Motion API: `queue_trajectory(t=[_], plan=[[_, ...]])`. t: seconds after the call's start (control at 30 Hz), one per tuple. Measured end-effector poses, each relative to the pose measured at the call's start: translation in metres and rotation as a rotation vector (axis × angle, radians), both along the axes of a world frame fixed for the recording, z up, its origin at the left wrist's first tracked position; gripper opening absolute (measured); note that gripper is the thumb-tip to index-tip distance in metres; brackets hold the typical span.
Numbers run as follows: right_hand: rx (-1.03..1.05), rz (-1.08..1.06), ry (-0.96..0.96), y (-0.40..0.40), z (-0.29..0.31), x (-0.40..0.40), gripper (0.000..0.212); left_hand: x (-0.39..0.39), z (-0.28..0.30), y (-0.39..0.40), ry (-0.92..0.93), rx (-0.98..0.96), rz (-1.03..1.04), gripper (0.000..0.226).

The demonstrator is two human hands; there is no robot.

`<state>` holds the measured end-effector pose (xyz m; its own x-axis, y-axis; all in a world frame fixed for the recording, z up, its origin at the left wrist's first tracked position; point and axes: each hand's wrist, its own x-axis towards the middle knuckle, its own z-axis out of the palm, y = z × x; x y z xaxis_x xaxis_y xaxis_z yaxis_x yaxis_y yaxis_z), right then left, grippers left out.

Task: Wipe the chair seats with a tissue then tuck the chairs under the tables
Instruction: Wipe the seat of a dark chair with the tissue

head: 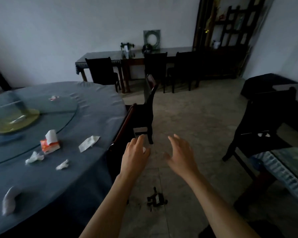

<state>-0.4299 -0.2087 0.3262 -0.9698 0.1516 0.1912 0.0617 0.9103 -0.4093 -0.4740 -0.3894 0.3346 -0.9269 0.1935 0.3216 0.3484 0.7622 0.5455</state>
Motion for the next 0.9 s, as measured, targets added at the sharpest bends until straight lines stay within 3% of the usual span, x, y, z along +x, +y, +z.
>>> queue_trajectory(t=[0.43, 0.9], plan=[[0.078, -0.437, -0.022, 0.105, -0.005, -0.162, 0.068, -0.219, -0.007, 0.133, 0.002, 0.018, -0.378, 0.048], [0.015, -0.923, -0.036, 0.293, -0.011, -0.194, 0.072, -0.317, -0.011, 0.368, -0.027, 0.003, -0.821, 0.047]])
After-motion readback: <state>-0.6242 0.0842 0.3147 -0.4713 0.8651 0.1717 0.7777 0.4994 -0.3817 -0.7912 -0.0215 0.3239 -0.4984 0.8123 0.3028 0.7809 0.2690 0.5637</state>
